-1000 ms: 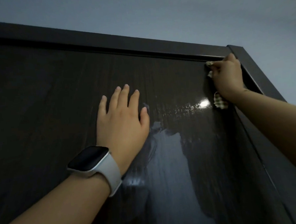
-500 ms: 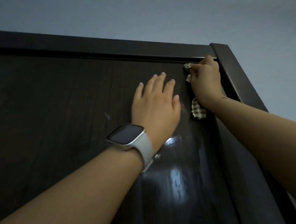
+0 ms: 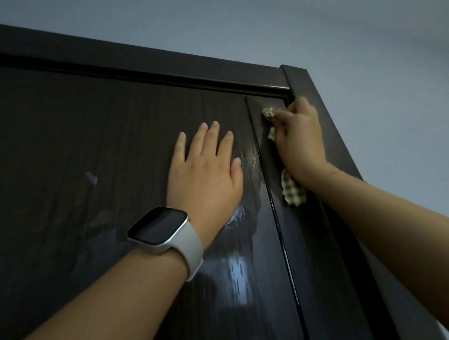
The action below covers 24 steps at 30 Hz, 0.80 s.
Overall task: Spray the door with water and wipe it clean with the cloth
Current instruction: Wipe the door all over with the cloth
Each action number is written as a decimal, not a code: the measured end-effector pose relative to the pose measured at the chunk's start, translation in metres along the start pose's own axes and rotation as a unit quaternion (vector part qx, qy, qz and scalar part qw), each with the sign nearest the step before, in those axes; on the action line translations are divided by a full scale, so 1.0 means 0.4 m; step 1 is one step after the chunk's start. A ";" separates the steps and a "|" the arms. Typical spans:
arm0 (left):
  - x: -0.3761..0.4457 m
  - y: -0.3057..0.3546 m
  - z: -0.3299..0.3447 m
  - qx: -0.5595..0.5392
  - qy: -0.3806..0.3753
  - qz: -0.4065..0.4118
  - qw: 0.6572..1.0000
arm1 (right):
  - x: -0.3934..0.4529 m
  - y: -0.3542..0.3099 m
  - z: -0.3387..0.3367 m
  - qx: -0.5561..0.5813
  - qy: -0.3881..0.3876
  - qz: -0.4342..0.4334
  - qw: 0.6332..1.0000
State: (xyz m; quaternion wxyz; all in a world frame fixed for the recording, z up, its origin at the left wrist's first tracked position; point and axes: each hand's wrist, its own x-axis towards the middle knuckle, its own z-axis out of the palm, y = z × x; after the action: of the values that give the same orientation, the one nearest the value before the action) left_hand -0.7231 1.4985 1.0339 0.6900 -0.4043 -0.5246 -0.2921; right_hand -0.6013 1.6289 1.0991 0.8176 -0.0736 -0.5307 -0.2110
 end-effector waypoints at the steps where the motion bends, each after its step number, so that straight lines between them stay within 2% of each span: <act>1: -0.001 -0.001 0.000 -0.001 0.001 0.001 1.000 | 0.031 -0.002 0.014 -0.004 -0.002 0.009 1.000; 6: 0.003 -0.001 0.002 0.002 0.003 0.005 1.000 | 0.113 0.006 0.038 -0.045 -0.041 0.049 0.997; 12: 0.001 0.001 -0.001 0.003 0.009 0.004 1.000 | -0.018 0.037 -0.025 -0.077 -0.019 -0.062 0.995; 15: 0.003 -0.001 0.000 -0.001 0.013 0.007 1.000 | 0.033 0.035 -0.015 -0.124 -0.053 -0.031 0.990; 19: 0.004 -0.005 0.006 0.004 0.027 0.006 1.000 | 0.113 -0.011 0.039 -0.065 -0.039 0.068 0.995; 22: 0.002 -0.007 0.015 0.010 0.038 0.009 0.999 | 0.114 -0.088 0.084 0.031 -0.024 0.039 0.998; 24: 0.001 -0.007 0.017 0.006 0.037 0.013 0.999 | 0.111 -0.109 0.085 0.049 -0.030 0.023 0.998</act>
State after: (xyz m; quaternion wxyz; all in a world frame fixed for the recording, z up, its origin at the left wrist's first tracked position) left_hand -0.7287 1.5031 1.0357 0.7151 -0.3954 -0.4954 -0.2949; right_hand -0.6326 1.5897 1.1489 0.8084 -0.0518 -0.5632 -0.1632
